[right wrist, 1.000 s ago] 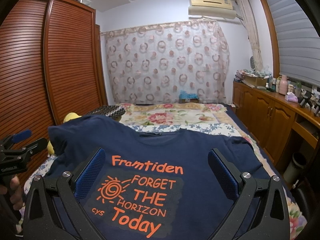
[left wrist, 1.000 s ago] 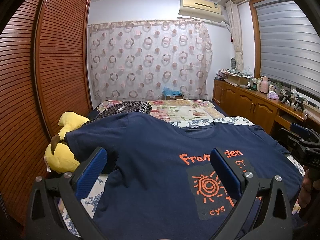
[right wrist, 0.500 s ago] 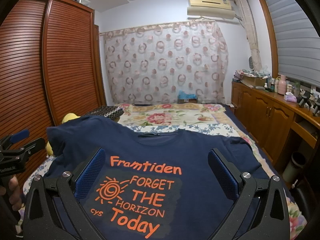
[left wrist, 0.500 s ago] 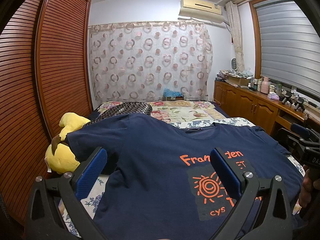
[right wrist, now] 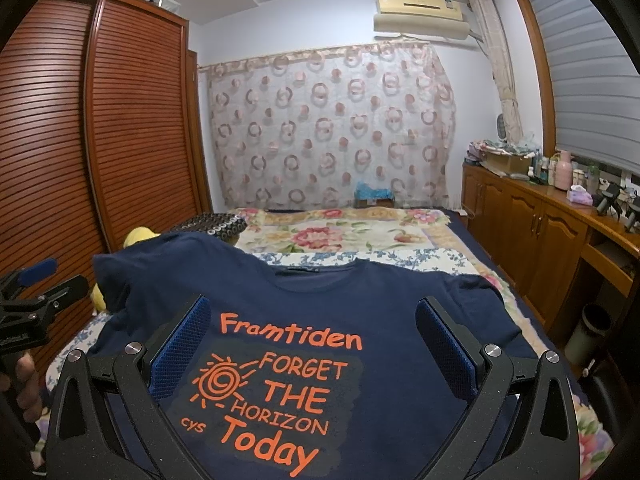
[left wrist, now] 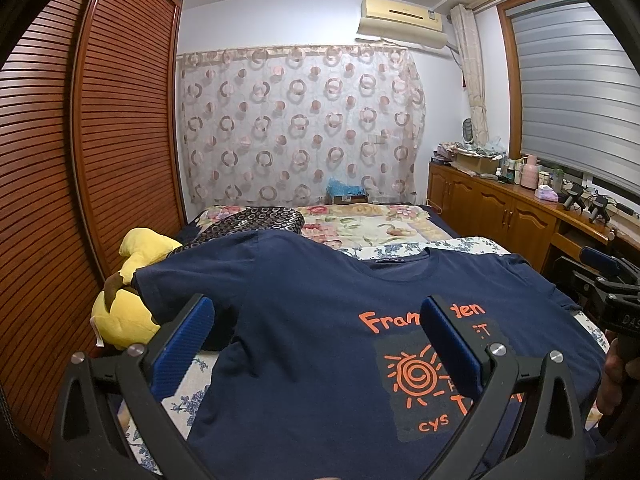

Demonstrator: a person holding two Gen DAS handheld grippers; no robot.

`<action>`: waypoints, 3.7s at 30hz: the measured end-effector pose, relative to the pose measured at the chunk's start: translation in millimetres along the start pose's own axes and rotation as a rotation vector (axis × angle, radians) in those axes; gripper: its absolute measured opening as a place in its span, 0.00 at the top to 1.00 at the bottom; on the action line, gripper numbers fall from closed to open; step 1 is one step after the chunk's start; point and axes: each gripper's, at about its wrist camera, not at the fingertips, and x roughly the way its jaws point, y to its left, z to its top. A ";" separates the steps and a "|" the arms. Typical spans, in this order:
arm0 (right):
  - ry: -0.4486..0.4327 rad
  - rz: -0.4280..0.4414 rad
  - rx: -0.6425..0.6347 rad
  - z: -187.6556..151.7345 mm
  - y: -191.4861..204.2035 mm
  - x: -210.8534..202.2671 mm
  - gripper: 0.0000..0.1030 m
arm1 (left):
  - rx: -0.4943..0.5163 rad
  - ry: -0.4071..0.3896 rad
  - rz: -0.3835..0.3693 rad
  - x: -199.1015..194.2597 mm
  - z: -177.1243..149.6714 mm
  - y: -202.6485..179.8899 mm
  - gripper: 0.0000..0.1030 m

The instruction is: Fold small clothes

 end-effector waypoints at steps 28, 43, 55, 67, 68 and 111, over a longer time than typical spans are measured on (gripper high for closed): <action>-0.001 0.000 -0.001 -0.2 2.7 0.8 0.00 | 0.006 -0.003 0.003 -2.1 -1.2 -2.5 0.00; 0.048 0.029 -0.011 -8.3 0.7 16.4 0.00 | -0.015 0.054 0.026 11.3 -9.2 19.1 0.00; 0.112 0.136 -0.049 -17.6 27.8 44.2 0.00 | -0.023 0.116 0.051 35.2 -27.1 52.5 0.00; 0.161 0.199 -0.109 -23.4 54.0 72.9 0.00 | 0.007 0.171 0.071 64.0 -33.9 95.4 0.00; 0.167 0.203 -0.115 -25.0 56.2 74.8 0.00 | 0.008 0.177 0.069 67.0 -33.5 99.8 0.00; 0.244 0.259 -0.104 -36.3 56.7 101.3 0.00 | -0.050 0.191 -0.045 91.9 -1.4 161.5 0.98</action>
